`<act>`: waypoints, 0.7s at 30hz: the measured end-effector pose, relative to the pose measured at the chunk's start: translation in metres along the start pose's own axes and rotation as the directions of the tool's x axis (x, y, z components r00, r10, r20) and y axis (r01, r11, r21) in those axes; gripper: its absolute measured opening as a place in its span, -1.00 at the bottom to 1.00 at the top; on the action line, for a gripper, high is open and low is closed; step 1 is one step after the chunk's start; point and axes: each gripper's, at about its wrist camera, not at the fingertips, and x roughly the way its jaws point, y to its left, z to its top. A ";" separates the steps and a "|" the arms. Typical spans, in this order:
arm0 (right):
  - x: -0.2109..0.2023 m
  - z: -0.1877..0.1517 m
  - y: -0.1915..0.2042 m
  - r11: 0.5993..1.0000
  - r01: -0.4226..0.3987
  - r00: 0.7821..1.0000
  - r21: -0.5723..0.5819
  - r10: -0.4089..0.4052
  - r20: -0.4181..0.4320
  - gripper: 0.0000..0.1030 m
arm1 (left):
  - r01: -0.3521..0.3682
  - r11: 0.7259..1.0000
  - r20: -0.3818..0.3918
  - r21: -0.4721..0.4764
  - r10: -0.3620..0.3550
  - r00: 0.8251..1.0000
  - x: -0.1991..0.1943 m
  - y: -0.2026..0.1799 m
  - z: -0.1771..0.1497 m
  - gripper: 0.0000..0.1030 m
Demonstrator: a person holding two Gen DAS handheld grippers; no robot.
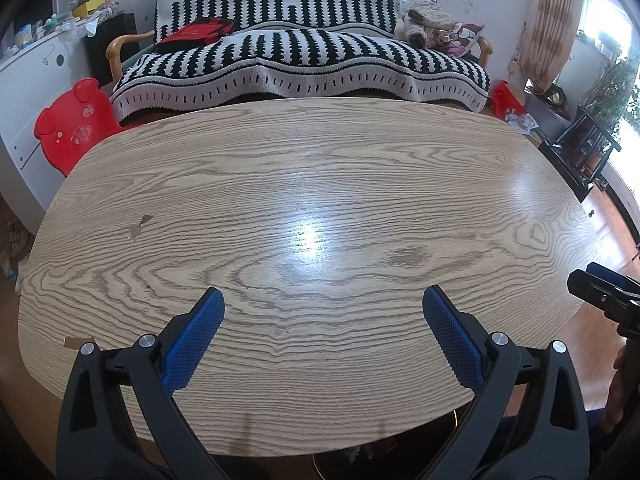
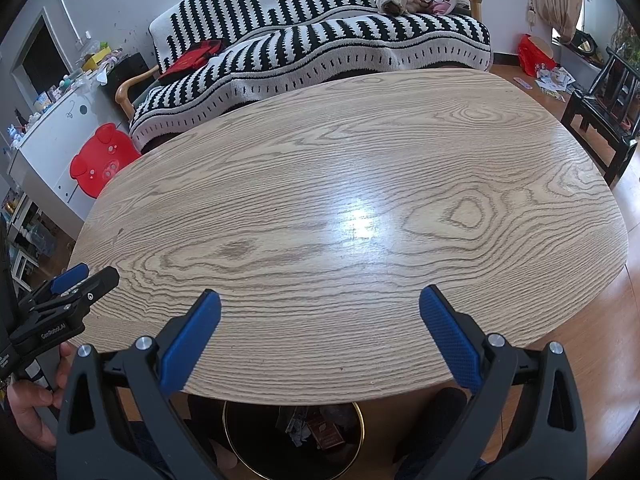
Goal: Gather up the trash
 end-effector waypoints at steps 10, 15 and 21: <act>0.000 0.000 0.001 1.000 0.000 1.000 0.001 0.000 0.000 0.86 | -0.006 1.000 0.001 0.019 0.006 1.000 0.000 -0.002 0.000 0.87; 0.001 0.000 0.003 1.000 -0.002 1.000 -0.005 0.002 -0.003 0.86 | -0.014 1.000 0.006 0.018 0.014 1.000 -0.001 -0.001 0.000 0.87; 0.004 0.001 0.001 1.000 0.001 1.000 -0.005 -0.001 -0.013 0.86 | -0.009 1.000 0.017 0.017 0.009 1.000 -0.003 -0.001 0.003 0.87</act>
